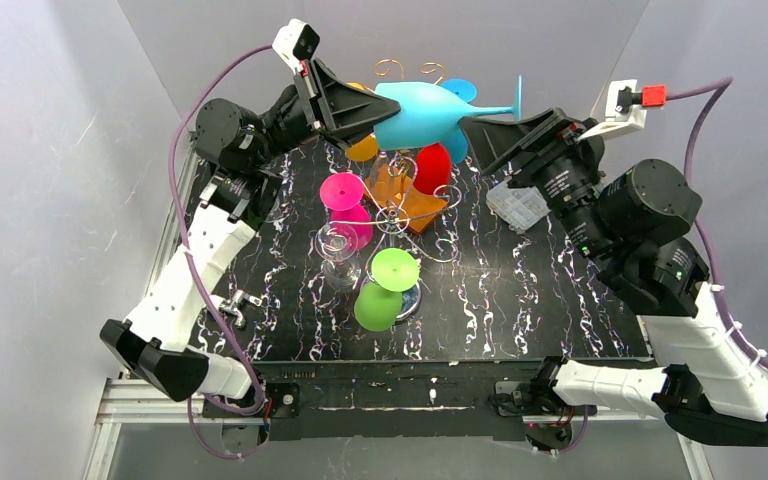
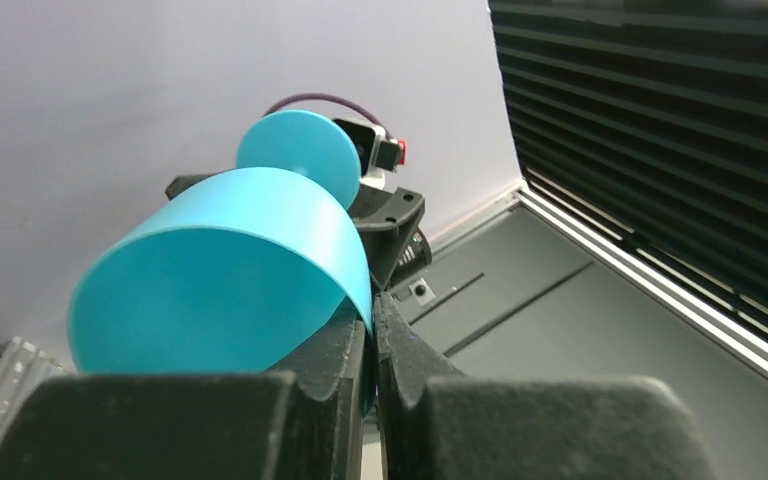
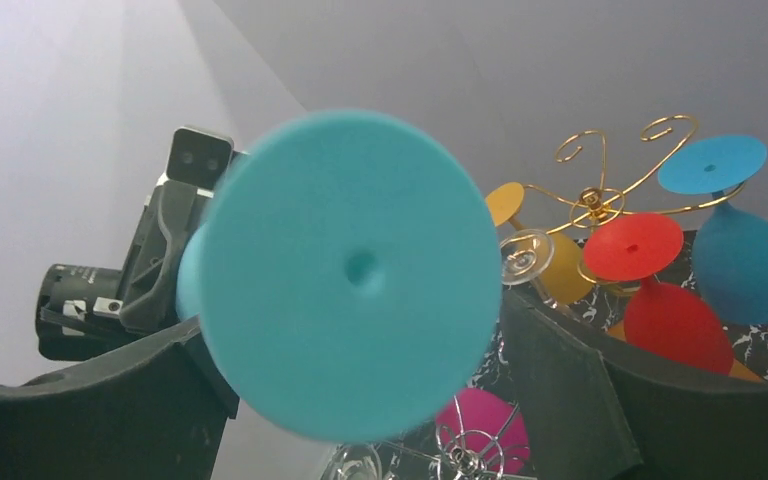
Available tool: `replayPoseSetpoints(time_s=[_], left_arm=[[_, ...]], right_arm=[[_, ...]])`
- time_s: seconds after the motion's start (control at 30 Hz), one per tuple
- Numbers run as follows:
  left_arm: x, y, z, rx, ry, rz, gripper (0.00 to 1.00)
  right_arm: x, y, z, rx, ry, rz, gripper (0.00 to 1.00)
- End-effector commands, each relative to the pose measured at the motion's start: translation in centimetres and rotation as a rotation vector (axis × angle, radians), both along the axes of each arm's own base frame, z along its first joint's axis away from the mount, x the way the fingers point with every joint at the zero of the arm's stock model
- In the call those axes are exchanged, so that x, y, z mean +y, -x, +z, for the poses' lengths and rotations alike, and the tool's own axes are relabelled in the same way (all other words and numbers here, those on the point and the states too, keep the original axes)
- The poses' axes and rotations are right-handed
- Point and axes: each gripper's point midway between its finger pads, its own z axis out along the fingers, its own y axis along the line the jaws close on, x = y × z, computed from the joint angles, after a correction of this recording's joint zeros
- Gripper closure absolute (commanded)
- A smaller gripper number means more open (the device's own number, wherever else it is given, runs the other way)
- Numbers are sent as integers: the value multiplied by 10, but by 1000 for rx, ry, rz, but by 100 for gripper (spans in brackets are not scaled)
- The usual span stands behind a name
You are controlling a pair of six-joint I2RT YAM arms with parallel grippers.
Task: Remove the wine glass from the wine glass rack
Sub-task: Place the wine glass at the center of the board.
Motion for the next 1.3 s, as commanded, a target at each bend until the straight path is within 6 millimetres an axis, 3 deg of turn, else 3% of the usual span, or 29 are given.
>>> replayPoseSetpoints(time_s=[0.0, 0.2, 0.43, 0.6, 0.9, 1.0, 1.27], left_arm=[[27, 27, 29, -137, 12, 123, 100], [41, -3, 0, -139, -204, 405, 100], [70, -24, -9, -181, -395, 664, 100], [119, -47, -22, -190, -610, 960, 100], [227, -82, -73, -104, -1125, 1438, 100], [255, -94, -94, -35, -1266, 1510, 100], [295, -128, -166, 225, -1448, 1457, 100]], right_arm=[[-10, 2, -2, -21, 11, -28, 2], [-7, 6, -6, -29, 21, 4, 2], [5, 4, -26, 1, 95, 34, 2], [12, -1, -48, 36, 201, 36, 2], [28, -7, -94, 125, 398, 63, 2], [25, -8, -97, 122, 423, 56, 2], [31, -6, -107, 117, 463, 89, 2]])
